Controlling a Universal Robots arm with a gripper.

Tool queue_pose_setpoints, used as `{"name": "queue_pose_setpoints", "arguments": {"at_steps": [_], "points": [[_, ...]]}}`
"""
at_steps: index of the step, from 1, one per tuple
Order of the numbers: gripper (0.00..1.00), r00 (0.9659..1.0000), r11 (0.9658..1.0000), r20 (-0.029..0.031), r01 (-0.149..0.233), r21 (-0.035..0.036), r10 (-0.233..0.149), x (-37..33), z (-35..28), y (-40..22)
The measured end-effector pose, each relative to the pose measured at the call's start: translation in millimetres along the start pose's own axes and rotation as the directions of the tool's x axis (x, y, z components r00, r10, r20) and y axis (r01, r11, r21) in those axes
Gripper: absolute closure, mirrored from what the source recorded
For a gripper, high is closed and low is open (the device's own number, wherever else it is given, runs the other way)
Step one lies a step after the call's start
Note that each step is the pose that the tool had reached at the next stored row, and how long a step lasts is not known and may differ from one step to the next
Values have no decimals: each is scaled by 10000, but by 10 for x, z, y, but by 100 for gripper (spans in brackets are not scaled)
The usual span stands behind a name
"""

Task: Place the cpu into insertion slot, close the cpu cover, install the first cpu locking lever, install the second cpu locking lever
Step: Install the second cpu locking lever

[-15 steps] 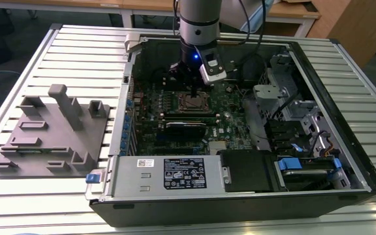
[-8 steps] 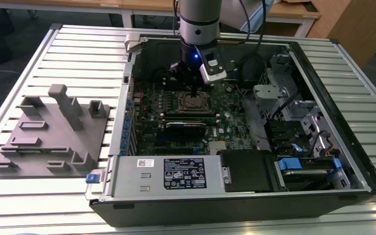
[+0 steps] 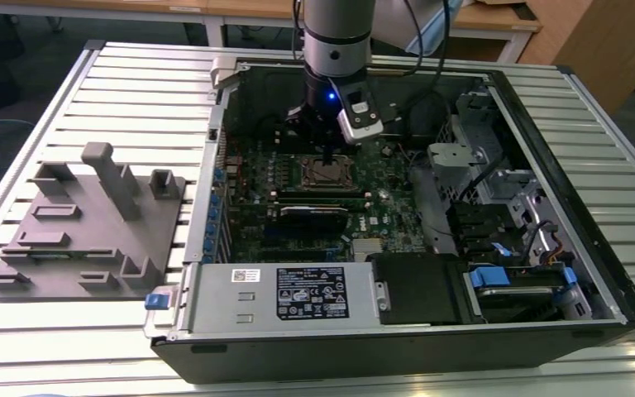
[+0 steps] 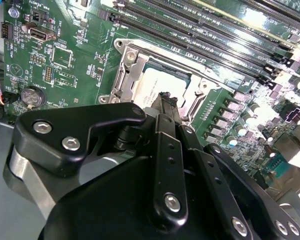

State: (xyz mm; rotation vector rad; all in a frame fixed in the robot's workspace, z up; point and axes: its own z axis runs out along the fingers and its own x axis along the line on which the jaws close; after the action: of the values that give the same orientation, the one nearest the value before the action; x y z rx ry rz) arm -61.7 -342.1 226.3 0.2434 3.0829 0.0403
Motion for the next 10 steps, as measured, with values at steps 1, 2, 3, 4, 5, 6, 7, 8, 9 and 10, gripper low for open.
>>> {"name": "queue_pose_setpoints", "arguments": {"at_steps": [1, 2, 3, 4, 5, 6, 7, 8, 9, 10], "points": [[89, 10000, 10000, -1, 0, -2, 0, 0, -3, 0], [89, 10000, 10000, -2, 1, -6, -1, 0, -7, -1], [89, 10000, 10000, -3, 0, -10, 0, -1, -14, 0], [89, 10000, 10000, -3, 0, -14, 0, -1, -21, 0], [89, 10000, 10000, -3, 0, -16, 0, -1, -28, 0], [89, 10000, 10000, -3, 0, -18, 0, -2, -30, 0], [89, 10000, 10000, -3, 0, -19, 0, -2, -30, 1], [89, 10000, 10000, -2, 0, -20, 0, -2, -30, 1], [89, 10000, 10000, -2, 0, -20, 0, -2, -30, 1], [89, 10000, 10000, -3, 0, -19, 0, -2, -31, 0]]}}
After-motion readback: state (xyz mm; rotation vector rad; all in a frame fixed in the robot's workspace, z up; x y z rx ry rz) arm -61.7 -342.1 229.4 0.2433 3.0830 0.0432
